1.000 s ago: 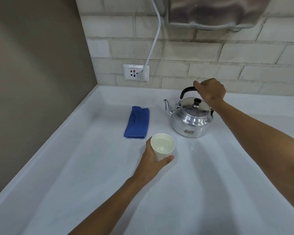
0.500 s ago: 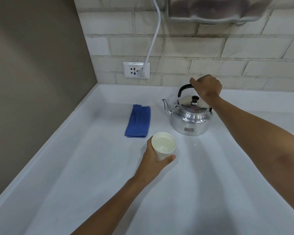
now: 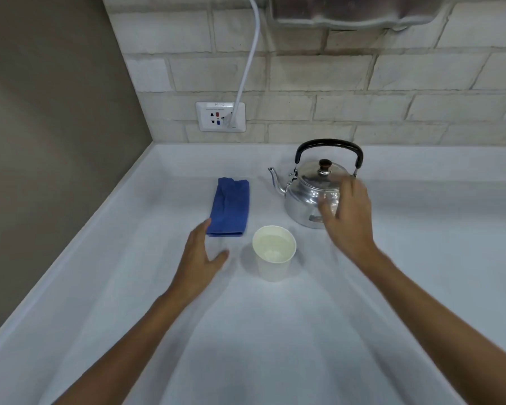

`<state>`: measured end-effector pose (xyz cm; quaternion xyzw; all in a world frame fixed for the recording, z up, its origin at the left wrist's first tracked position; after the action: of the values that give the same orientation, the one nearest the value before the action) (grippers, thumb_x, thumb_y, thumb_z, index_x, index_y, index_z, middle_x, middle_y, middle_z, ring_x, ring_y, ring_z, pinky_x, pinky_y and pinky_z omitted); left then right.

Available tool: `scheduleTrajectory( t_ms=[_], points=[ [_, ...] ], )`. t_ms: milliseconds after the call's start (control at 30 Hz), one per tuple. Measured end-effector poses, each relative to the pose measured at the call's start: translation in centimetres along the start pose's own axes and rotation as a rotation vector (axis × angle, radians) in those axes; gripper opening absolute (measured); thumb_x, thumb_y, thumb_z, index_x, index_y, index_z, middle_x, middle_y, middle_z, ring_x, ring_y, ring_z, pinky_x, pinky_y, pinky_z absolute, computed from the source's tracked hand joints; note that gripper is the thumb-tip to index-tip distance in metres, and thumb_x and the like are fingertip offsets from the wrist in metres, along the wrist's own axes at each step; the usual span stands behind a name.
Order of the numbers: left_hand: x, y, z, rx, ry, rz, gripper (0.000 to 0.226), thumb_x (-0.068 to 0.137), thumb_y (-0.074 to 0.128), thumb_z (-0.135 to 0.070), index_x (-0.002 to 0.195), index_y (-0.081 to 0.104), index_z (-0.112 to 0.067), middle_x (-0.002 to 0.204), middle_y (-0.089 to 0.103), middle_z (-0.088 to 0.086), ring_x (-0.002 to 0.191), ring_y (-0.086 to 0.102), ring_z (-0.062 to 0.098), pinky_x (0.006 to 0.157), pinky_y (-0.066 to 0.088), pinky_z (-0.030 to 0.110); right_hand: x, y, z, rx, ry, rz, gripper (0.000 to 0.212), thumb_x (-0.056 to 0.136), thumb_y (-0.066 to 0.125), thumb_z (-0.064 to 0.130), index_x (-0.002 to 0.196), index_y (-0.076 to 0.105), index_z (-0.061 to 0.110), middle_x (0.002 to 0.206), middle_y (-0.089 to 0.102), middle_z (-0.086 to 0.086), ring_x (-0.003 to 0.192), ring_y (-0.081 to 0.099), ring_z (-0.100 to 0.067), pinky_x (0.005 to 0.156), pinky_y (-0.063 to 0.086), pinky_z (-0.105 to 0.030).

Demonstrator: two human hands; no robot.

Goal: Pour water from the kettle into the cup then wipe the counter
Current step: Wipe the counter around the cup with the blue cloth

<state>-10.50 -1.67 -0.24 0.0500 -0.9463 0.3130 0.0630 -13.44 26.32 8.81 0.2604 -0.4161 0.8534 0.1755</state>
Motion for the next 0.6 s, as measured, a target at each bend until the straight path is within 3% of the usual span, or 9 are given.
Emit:
scheduleTrajectory(
  t_ms=[100, 167, 233, 400, 600],
  points=[
    [4.0, -0.3, -0.8, 0.056, 0.051, -0.040, 0.057, 0.088, 0.057, -0.017, 0.138, 0.031, -0.012, 0.144, 0.035, 0.009, 0.131, 0.034, 0.021, 0.103, 0.029, 0.026, -6.9, 3.2, -1.8, -0.097, 0.084, 0.264, 0.049, 0.087, 0.056, 0.019, 0.130, 0.039, 0.004, 0.132, 0.047, -0.018, 0.127, 0.037, -0.036, 0.104, 0.030, -0.041],
    [6.9, 0.7, -1.9, 0.119, 0.100, -0.034, 0.051, 0.090, 0.053, -0.013, 0.136, 0.034, -0.006, 0.144, 0.037, 0.014, 0.131, 0.036, 0.026, 0.109, 0.029, 0.031, -10.4, 5.0, -3.2, -0.212, 0.132, 0.411, 0.058, 0.094, 0.041, 0.034, 0.142, 0.020, 0.008, 0.152, 0.024, -0.013, 0.142, 0.013, -0.029, 0.115, 0.013, -0.038],
    [9.5, 2.1, -3.1, 0.258, 0.158, -0.027, 0.047, 0.091, 0.049, -0.013, 0.135, 0.037, -0.002, 0.142, 0.040, 0.017, 0.129, 0.039, 0.031, 0.110, 0.029, 0.035, -12.3, 6.2, -4.2, -0.293, 0.135, 0.490, 0.062, 0.096, 0.027, 0.043, 0.145, 0.005, 0.013, 0.157, 0.006, -0.007, 0.144, -0.003, -0.021, 0.117, 0.001, -0.035],
    [14.0, 5.9, -1.4, 0.638, 0.139, 0.110, 0.050, 0.097, 0.031, -0.025, 0.140, 0.022, -0.001, 0.152, 0.021, 0.017, 0.138, 0.023, 0.031, 0.113, 0.022, 0.041, -12.8, 6.9, -4.5, -0.365, 0.149, 0.531, 0.064, 0.095, 0.017, 0.048, 0.144, -0.005, 0.014, 0.157, -0.004, -0.004, 0.142, -0.011, -0.015, 0.115, -0.010, -0.032],
    [15.8, 7.5, 2.0, 0.663, -0.005, 0.160, 0.053, 0.099, 0.021, -0.026, 0.142, 0.010, 0.002, 0.155, 0.010, 0.017, 0.142, 0.011, 0.032, 0.115, 0.015, 0.040, -12.9, 7.1, -4.3, -0.400, 0.154, 0.520, 0.064, 0.095, 0.017, 0.047, 0.143, -0.008, 0.012, 0.156, -0.006, -0.004, 0.137, -0.020, -0.011, 0.115, -0.012, -0.034]
  ],
)
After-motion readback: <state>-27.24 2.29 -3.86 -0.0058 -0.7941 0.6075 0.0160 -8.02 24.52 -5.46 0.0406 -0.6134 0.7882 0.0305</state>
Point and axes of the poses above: each hand's wrist, its own x-axis towards the middle knuckle, its own y-axis out of the palm, z = x × y, the point moved 8 cm from there along x, towards the middle knuckle
